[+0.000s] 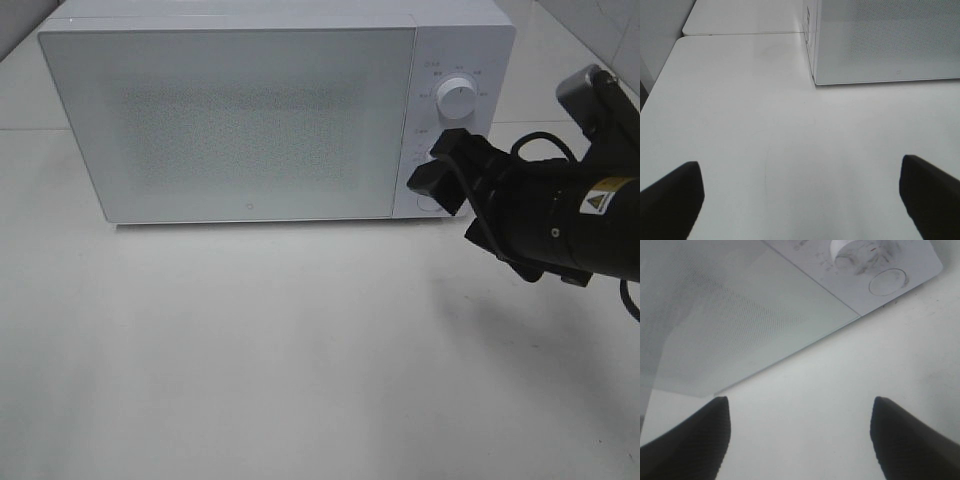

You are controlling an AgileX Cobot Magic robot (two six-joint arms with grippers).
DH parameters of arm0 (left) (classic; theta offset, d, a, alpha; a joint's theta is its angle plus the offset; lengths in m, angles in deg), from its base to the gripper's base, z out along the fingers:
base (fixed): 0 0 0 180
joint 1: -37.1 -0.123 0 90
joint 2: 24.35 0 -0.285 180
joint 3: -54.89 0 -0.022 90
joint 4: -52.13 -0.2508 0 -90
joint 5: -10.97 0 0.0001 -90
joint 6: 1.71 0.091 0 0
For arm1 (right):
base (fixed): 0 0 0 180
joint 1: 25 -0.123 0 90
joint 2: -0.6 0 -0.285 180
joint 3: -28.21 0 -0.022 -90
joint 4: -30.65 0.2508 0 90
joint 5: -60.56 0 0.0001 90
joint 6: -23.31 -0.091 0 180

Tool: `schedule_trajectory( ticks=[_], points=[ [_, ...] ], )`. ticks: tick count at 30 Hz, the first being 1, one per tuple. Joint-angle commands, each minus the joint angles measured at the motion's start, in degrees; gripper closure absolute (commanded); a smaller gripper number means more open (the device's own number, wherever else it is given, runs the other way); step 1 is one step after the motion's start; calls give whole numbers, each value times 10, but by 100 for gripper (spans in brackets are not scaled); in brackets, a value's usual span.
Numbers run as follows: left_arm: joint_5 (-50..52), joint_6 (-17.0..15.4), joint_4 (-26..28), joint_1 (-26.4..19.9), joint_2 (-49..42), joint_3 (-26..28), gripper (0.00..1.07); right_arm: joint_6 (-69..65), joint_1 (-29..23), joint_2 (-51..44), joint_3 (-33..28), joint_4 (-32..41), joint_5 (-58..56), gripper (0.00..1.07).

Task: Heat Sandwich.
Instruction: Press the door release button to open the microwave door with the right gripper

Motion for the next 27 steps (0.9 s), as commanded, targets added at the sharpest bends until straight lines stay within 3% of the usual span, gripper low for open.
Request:
schedule_trajectory(
  ticks=[1,8,19,27],
  points=[
    [0,-2,2,-2,-16,-2,3,96,3,-11,36,-9,-99,31],
    [0,-2,2,-2,-16,-2,3,201,3,-11,78,-19,-239,31],
    [0,-2,2,-2,-16,-2,3,207,3,-38,115,-226,-481,31],
    [0,-2,2,-2,-16,-2,3,208,3,-127,115,-282,-566,31]
  ],
)
